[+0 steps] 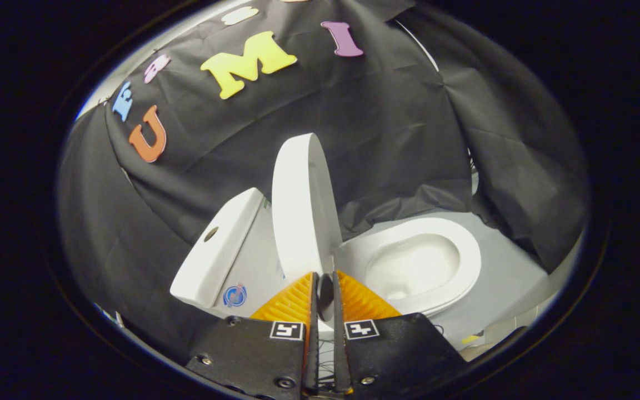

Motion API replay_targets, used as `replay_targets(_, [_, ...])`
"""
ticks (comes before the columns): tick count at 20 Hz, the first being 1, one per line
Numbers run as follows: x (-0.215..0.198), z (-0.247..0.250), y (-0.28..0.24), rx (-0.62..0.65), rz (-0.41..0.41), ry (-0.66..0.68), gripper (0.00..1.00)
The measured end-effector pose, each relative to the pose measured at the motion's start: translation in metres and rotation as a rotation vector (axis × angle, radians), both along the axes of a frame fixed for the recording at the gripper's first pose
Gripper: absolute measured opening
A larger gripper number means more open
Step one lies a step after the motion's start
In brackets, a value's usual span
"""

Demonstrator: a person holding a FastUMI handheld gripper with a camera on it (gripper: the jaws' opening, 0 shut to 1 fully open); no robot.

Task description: Open the toilet lid.

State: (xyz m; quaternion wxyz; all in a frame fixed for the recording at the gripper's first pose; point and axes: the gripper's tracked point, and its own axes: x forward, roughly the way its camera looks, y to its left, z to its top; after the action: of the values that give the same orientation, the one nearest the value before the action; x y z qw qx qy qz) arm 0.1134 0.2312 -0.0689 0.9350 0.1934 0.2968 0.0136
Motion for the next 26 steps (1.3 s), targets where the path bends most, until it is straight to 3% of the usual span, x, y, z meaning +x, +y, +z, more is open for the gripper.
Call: replay_targets(26, [0.003,-0.01,0.114,-0.202,0.17,-0.045,0.18])
